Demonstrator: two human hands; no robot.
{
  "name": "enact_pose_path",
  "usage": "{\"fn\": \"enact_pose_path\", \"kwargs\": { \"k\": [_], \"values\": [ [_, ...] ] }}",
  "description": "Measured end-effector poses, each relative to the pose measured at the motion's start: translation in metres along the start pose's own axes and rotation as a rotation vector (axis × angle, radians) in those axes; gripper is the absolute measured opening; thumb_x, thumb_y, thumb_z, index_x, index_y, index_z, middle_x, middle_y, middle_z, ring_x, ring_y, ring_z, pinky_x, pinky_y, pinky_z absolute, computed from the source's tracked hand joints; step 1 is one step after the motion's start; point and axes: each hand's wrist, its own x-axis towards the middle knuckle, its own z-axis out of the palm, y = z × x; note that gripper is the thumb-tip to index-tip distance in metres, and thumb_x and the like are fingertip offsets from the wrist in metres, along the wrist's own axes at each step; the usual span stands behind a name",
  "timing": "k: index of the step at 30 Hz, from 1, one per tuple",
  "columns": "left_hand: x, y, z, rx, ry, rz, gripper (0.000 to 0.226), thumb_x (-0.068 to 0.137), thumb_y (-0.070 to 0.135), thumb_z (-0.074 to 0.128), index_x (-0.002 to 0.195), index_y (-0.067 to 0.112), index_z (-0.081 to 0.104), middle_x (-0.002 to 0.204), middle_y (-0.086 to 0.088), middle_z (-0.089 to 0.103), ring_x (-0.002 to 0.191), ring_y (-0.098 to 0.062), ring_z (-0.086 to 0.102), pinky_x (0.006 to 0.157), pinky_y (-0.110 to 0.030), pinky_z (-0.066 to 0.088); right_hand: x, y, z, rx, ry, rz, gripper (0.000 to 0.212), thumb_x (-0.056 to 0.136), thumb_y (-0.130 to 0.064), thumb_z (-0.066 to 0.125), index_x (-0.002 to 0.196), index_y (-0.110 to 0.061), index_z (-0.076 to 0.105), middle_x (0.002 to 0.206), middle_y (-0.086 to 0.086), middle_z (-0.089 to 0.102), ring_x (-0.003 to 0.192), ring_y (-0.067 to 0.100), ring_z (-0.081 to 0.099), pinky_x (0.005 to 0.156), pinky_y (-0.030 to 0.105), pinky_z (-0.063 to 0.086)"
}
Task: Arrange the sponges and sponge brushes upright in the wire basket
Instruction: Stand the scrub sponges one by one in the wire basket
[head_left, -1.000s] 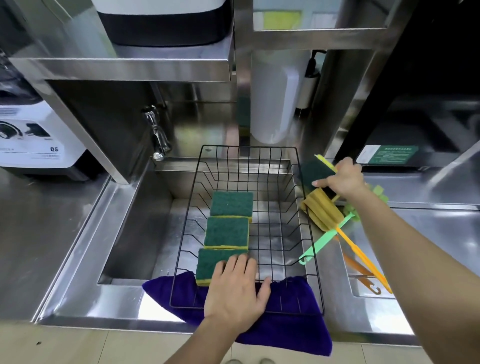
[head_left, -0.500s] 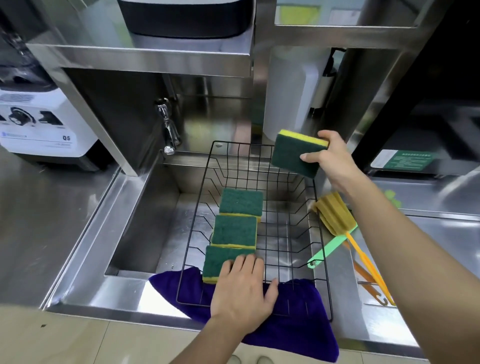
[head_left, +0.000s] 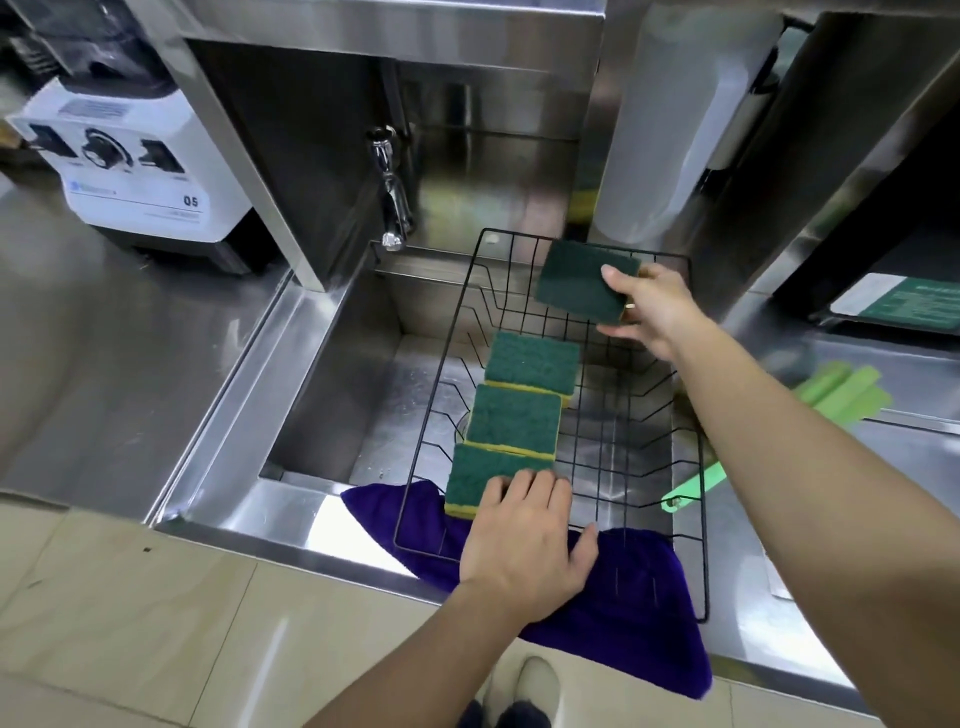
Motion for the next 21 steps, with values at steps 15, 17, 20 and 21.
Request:
{"fn": "enact_pose_path", "kwargs": {
  "k": [15,17,20,21],
  "values": [
    [0.0,0.0,0.002,0.008,0.0,-0.002,0.041,0.087,0.047,0.034,0.098,0.014,0.055,0.098,-0.003,0.062,0.09,-0.023,0.053,0.082,-0.041,0.046,0.023,0.026,0.011,-0.294,0.081,-0.151,0.035,0.08,-0.033,0.069,0.088,-0.014,0.04,0.098,0.009,0.053,0.081,0.023,0.063,0.043,0.029,0.057],
    [0.0,0.0,0.002,0.016,0.005,-0.006,0.041,0.087,0.047,0.034,0.097,0.014,0.055,0.098,-0.003,0.062,0.09,-0.023,0.052,0.082,-0.041,0.046,0.026,0.031,0.018,-0.284,0.088,-0.127,0.032,0.083,-0.029,0.066,0.092,-0.01,0.041,0.094,0.006,0.054,0.088,0.025,0.062,0.057,0.036,0.06],
    [0.001,0.0,0.002,0.018,0.005,-0.005,0.041,0.088,0.047,0.033,0.097,0.013,0.055,0.098,-0.003,0.061,0.09,-0.023,0.052,0.082,-0.041,0.045,0.03,0.036,0.024,-0.256,0.079,-0.082,0.024,0.085,-0.023,0.064,0.074,-0.014,0.046,0.079,0.0,0.053,0.086,0.025,0.062,0.068,0.038,0.059],
    [0.001,0.0,0.003,0.017,0.004,-0.006,0.041,0.088,0.047,0.033,0.097,0.013,0.054,0.098,-0.004,0.061,0.09,-0.024,0.052,0.082,-0.042,0.045,0.03,0.037,0.024,-0.313,0.079,-0.079,0.026,0.085,-0.026,0.065,0.071,-0.016,0.045,0.077,0.0,0.054,0.079,0.025,0.063,0.06,0.032,0.059]
  ]
}}
